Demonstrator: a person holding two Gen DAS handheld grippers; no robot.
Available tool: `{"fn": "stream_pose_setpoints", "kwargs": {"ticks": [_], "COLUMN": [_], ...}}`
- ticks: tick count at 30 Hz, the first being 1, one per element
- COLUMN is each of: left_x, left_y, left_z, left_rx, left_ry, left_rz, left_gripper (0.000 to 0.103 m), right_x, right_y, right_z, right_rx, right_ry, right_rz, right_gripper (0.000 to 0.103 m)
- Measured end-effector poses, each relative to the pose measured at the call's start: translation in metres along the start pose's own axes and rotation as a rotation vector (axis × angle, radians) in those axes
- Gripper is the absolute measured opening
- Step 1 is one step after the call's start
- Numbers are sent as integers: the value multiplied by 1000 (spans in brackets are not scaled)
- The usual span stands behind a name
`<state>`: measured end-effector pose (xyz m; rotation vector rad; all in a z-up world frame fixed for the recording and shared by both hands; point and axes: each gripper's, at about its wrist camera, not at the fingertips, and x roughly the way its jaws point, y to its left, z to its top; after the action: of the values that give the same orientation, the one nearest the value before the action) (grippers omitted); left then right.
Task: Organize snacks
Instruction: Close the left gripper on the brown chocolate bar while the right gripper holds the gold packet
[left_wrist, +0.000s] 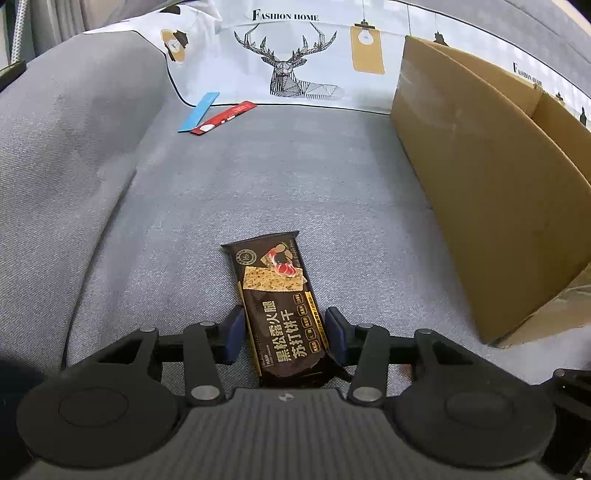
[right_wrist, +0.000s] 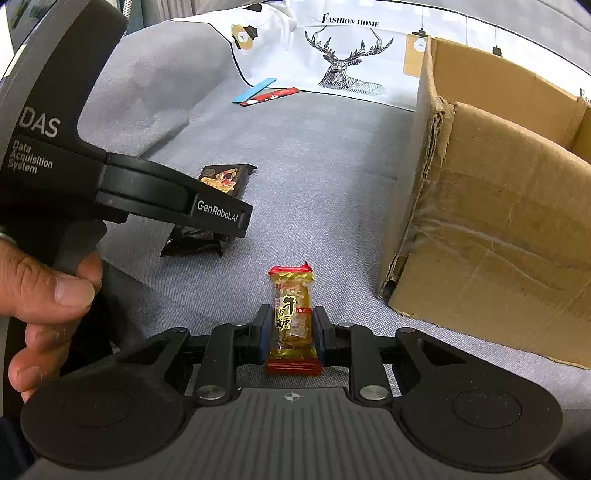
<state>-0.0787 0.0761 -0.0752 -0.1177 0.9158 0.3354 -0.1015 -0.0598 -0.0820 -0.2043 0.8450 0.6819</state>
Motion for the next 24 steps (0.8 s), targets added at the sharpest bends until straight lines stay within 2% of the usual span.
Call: {"fn": "stream_pose_setpoints", "kwargs": {"ticks": [9,24], "left_x": [-4,-16], "left_y": [1,3], "left_z": [0,-3], "left_rx": [-19,-36], "left_ry": [-3,-37], "left_rz": [-16,-48], "left_gripper": [43,43], "right_x": [-3,-18], "right_y": [-1,-1], "right_z": [0,-4], "right_rx": [8,29], "right_ry": [-10,-67], "right_rz": [-2,-15], "right_gripper": [23,21]}}
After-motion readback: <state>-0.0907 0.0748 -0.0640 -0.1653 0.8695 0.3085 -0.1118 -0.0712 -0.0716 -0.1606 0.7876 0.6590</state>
